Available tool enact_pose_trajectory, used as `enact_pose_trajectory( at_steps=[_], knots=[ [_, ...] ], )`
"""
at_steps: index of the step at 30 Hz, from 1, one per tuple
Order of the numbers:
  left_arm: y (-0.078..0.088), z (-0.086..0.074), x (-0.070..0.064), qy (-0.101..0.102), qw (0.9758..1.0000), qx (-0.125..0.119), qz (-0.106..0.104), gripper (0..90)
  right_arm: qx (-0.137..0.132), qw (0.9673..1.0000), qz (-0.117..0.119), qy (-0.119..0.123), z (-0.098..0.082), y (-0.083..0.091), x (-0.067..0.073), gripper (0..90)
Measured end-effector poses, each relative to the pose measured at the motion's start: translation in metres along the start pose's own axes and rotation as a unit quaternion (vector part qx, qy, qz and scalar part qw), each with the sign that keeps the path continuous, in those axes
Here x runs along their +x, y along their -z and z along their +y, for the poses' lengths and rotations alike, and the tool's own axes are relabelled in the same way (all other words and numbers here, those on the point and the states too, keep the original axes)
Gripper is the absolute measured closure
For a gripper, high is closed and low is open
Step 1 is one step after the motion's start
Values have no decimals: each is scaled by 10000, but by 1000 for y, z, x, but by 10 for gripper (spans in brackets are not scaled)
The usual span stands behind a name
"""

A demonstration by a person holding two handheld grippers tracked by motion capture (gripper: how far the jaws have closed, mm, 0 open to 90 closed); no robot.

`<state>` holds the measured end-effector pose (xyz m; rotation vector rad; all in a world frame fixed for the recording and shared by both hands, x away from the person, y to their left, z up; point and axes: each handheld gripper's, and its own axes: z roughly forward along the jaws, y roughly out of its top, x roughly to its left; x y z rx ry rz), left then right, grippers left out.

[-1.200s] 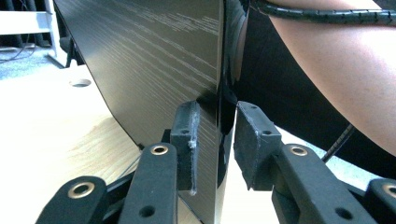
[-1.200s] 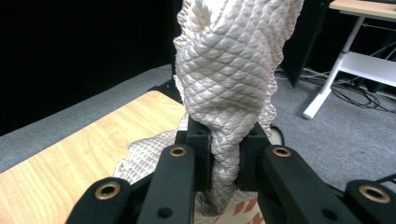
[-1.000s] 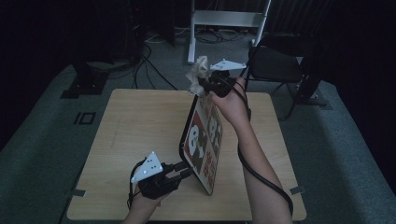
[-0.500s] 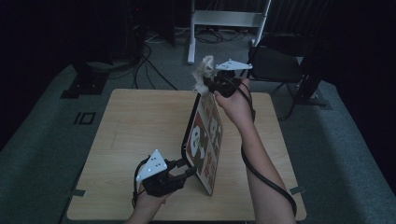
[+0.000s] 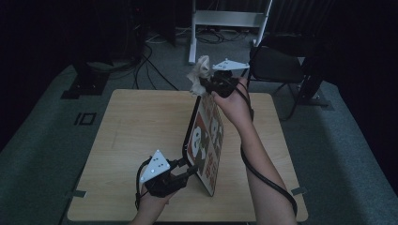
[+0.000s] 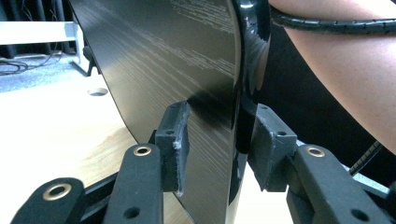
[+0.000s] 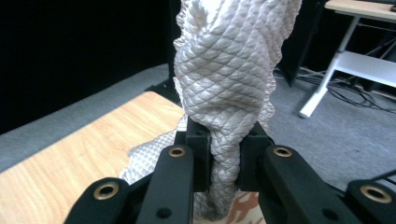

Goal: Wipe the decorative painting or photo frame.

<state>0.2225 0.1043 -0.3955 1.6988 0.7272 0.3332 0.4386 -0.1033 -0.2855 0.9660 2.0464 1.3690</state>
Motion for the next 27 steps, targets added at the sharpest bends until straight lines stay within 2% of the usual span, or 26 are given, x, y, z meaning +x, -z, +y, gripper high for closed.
enact_pose_trajectory(
  at_steps=[1, 3, 8, 14, 16, 17, 20, 24, 27],
  knots=[
    [0, 0, 0, 16, 10000, 4, -7, 611, 17, 10000, -18, -67, 0, -3, -3, 790],
    [0, 0, 0, -41, 10000, 29, 0, 613, 43, 10000, -57, -65, 1, -5, -6, 790],
    [0, 0, 0, -38, 10000, 39, -27, 615, 98, 9998, -122, -121, 3, -9, -12, 791],
    [1, 0, 0, -47, 10000, 43, -46, 617, 124, 9989, -439, -112, 4, -11, -20, 790],
    [1, 0, 0, -51, 10000, 40, -51, 617, 108, 9987, -475, -138, 3, -10, -22, 790],
    [1, 0, 0, -58, 10000, 41, -52, 616, 115, 9982, -573, -161, 1, -7, -27, 790],
    [0, 0, 0, -36, 10000, 13, -62, 585, 98, 9975, -667, -220, -6, 2, -34, 790],
    [-2, 0, -2, 20, 10000, -15, -55, 520, 7, 9975, -658, -239, -15, 15, -37, 789],
    [-4, 0, -3, 50, 9999, -79, 46, 499, -164, 9978, -603, -227, -34, 35, -36, 789]
  ],
)
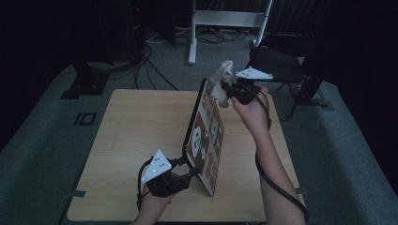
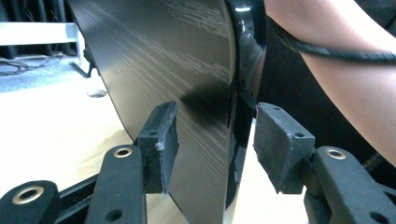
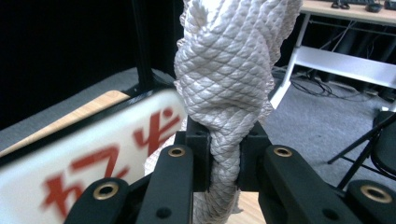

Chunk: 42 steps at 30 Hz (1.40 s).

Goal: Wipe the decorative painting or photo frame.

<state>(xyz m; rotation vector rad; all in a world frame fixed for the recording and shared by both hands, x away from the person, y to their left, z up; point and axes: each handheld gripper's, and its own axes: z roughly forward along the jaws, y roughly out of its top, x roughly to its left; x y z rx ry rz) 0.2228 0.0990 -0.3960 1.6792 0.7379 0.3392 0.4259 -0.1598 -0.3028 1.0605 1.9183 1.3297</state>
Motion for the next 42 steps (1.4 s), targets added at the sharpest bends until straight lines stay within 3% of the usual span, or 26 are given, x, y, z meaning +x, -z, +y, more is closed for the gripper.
enact_pose_trajectory(
  at_steps=[5, 8, 13, 15, 21, 25, 31, 35, 39, 40, 42],
  knots=[
    [-4, 1, 0, 45, 9999, -53, 100, 475, -148, 9998, 84, -34, -21, 22, 0, 789],
    [-10, -1, 0, 89, 9998, -56, 153, 468, -297, 9993, 168, -127, -43, 44, 1, 788],
    [-16, -4, -1, 86, 9997, -45, 224, 470, -241, 9995, 201, -46, -66, 59, 7, 787],
    [-21, -8, 0, 103, 9994, -33, 343, 475, -155, 9996, 247, -17, -78, 67, 11, 786],
    [-26, -14, -1, 103, 9991, 5, 400, 506, -243, 9993, 274, -18, -89, 83, 15, 783],
    [-24, -14, -1, 125, 9987, 4, 491, 558, -373, 9990, 213, -152, -93, 95, 11, 783],
    [-10, -12, 21, 314, 9970, 28, 709, 712, -456, 9986, 178, -222, -95, 102, 7, 781],
    [-3, -9, 34, 255, 9976, 116, 632, 764, -563, 9979, 144, -287, -93, 108, 5, 782],
    [3, -8, 44, 295, 9986, 176, 391, 787, -633, 9975, 179, -273, -89, 113, 5, 784],
    [9, -8, 50, 268, 9993, 171, 209, 789, -684, 9972, 183, -246, -86, 118, 5, 785],
    [13, -7, 55, 241, 9995, 222, 45, 790, -751, 9968, 155, -230, -82, 121, 4, 785]
  ],
)
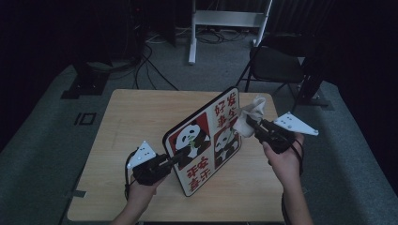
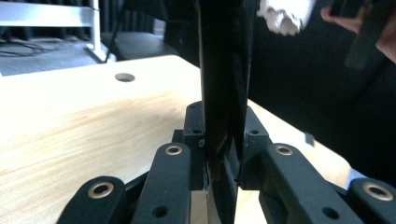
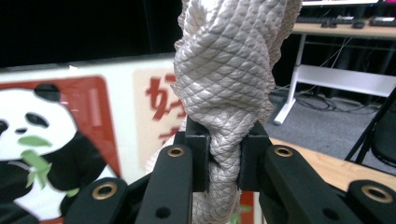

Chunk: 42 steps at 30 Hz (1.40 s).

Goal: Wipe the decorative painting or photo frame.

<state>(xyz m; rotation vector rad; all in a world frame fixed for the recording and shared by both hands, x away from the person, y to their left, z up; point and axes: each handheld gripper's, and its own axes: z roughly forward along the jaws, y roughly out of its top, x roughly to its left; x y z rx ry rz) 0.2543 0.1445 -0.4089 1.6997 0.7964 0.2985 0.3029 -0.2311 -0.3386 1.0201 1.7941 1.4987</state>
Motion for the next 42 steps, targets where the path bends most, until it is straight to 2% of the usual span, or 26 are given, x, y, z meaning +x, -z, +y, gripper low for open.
enact_pose_trajectory(
  at_steps=[2, 3, 4, 5, 6, 7, 8, 11, 15, 16, 18, 19, 20, 21, 22, 24, 25, 26, 27, 29, 30, 31, 32, 34, 39, 42],
  knots=[
    [5, 0, 6, 15, 9998, 29, -178, 791, -62, 10000, -27, 26, 4, 3, -1, 785],
    [5, 0, 6, 15, 9998, 29, -178, 792, -62, 10000, -27, 26, 4, 3, -1, 785],
    [10, -2, 12, -17, 9993, 9, -375, 791, -107, 9999, -70, 31, 8, 5, -2, 785],
    [10, -2, 12, -17, 9993, 9, -375, 791, -107, 9999, -70, 31, 8, 5, -2, 785],
    [14, -2, 14, -44, 9987, 31, -499, 792, -174, 9998, -96, 41, 12, 6, -3, 785],
    [14, -2, 14, -44, 9987, 31, -499, 792, -204, 9997, -125, 52, 15, 6, -4, 785],
    [15, -3, 13, -26, 9982, 51, -600, 791, -237, 9996, -128, 52, 17, 5, -4, 785],
    [16, -2, 12, -53, 9981, 96, -608, 792, -348, 9993, -113, 94, 27, 2, -4, 785],
    [17, -2, 10, -150, 9980, 125, -595, 792, -461, 9988, 51, 152, 48, -11, 2, 786],
    [16, -1, 10, -152, 9981, 135, -584, 792, -461, 9988, 51, 152, 48, -11, 2, 786],
    [16, -1, 9, -203, 9982, 136, -556, 792, -491, 9984, 134, 241, 59, -22, 7, 786],
    [16, -1, 10, -194, 9981, 134, -566, 791, -456, 9983, 95, 346, 64, -31, 10, 786],
    [16, -1, 10, -194, 9981, 134, -566, 792, -456, 9983, 95, 346, 64, -31, 10, 786],
    [16, -2, 11, -202, 9982, 129, -555, 792, -380, 9986, 160, 338, 66, -40, 11, 786],
    [17, -2, 11, -215, 9982, 134, -551, 791, -129, 9985, 57, 529, 63, -55, 11, 787],
    [17, -2, 11, -243, 9982, 138, -537, 791, 168, 9977, -62, 647, 58, -66, 8, 792],
    [17, -2, 11, -243, 9982, 138, -537, 790, 168, 9977, -62, 647, 58, -66, 8, 792],
    [17, -2, 9, -284, 9983, 155, -494, 789, 285, 9976, -165, 604, 53, -71, 1, 794],
    [17, -1, 9, -292, 9982, 169, -496, 789, 262, 9985, -117, 467, 51, -71, -3, 794],
    [17, -1, 9, -307, 9982, 180, -492, 789, 245, 9985, -294, 390, 50, -70, -11, 795],
    [17, -1, 8, -322, 9981, 186, -488, 789, 240, 9989, -300, 281, 49, -69, -15, 796],
    [17, -1, 8, -322, 9981, 186, -488, 789, 240, 9989, -300, 281, 49, -69, -15, 796],
    [17, -1, 9, -301, 9982, 190, -488, 789, 208, 9992, -302, 126, 46, -68, -21, 797],
    [17, -1, 9, -294, 9982, 184, -491, 789, 185, 9994, -293, -13, 44, -68, -26, 798],
    [17, -1, 10, -290, 9982, 179, -492, 789, 252, 9988, -382, -153, 34, -67, -36, 803],
    [17, -1, 11, -302, 9981, 184, -498, 788, 416, 9980, -397, -267, 26, -68, -42, 803]
  ],
)
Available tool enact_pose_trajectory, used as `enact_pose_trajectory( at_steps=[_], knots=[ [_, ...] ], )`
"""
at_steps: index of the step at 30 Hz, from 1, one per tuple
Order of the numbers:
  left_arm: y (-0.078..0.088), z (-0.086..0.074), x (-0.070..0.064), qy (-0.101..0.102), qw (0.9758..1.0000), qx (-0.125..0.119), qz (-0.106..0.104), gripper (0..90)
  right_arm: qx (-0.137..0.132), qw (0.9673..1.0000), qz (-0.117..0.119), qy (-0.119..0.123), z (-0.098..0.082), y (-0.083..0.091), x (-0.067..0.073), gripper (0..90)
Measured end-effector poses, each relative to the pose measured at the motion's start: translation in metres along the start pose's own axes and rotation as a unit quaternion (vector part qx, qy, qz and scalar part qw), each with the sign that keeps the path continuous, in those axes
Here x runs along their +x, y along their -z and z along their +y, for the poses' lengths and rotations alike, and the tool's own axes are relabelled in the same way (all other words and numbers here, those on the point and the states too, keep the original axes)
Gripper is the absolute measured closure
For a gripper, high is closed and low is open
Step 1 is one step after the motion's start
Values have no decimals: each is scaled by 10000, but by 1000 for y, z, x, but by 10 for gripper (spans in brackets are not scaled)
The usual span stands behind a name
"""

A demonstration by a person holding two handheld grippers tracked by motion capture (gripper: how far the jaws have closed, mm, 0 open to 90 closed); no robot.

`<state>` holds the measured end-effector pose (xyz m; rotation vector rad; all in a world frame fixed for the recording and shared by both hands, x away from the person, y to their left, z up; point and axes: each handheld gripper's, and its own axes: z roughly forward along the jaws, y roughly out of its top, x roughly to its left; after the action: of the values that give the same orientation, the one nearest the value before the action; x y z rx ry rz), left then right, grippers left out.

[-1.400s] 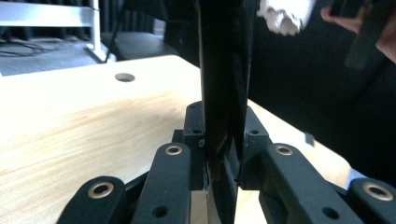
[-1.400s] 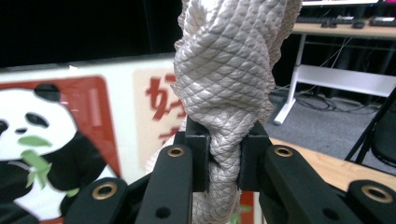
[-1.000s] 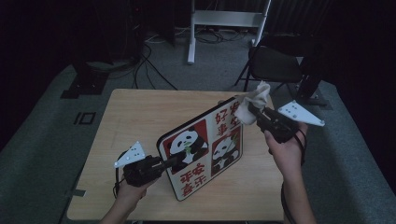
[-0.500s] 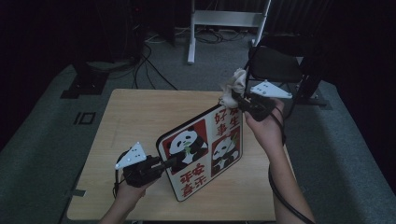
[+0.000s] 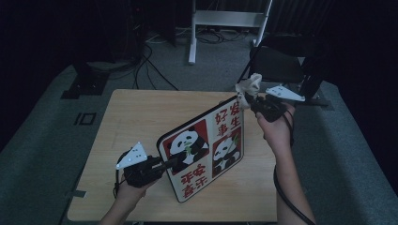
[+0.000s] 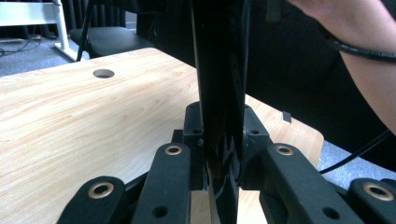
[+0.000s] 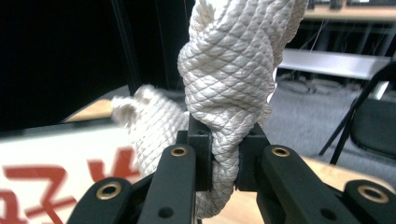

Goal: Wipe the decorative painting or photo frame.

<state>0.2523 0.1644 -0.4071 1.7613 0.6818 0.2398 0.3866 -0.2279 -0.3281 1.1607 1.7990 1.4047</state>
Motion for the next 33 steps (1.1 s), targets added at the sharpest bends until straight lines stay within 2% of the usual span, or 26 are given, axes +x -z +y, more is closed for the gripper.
enact_pose_trajectory(
  at_steps=[3, 8, 12, 15, 17, 18, 21, 24, 29, 30, 33],
  knots=[
    [0, 0, 0, -7, 10000, 14, 6, 787, 127, 9999, 35, -75, -7, -2, -4, 804],
    [-1, 1, -1, -44, 10000, 54, 30, 784, 344, 9981, 274, -431, -29, -9, -15, 805],
    [-1, 1, -1, -60, 10000, 73, 27, 783, 481, 9965, 414, -550, -38, -11, -20, 805],
    [-1, 1, -1, -62, 10000, 72, 25, 783, 616, 9954, 487, -550, -45, -12, -23, 806],
    [-1, 1, -2, -62, 10000, 66, 31, 783, 644, 9953, 489, -528, -47, -12, -24, 806],
    [-1, 1, -2, -59, 9999, 88, -26, 780, 695, 9952, 461, -511, -53, -12, -24, 807],
    [-1, 2, -3, -86, 9999, 101, 0, 775, 809, 9947, 433, -473, -63, -13, -24, 808],
    [-2, 1, -3, -81, 9999, 97, 10, 776, 859, 9937, 435, -568, -75, -14, -25, 808],
    [-2, 2, -3, -110, 9999, 102, 18, 777, 1012, 9922, 428, -591, -89, -14, -28, 809],
    [-2, 2, -3, -111, 9999, 104, 24, 777, 1130, 9909, 418, -607, -97, -14, -29, 808],
    [-3, 1, -4, -127, 9999, 91, 42, 778, 1212, 9898, 418, -624, -105, -15, -31, 809]
  ],
)
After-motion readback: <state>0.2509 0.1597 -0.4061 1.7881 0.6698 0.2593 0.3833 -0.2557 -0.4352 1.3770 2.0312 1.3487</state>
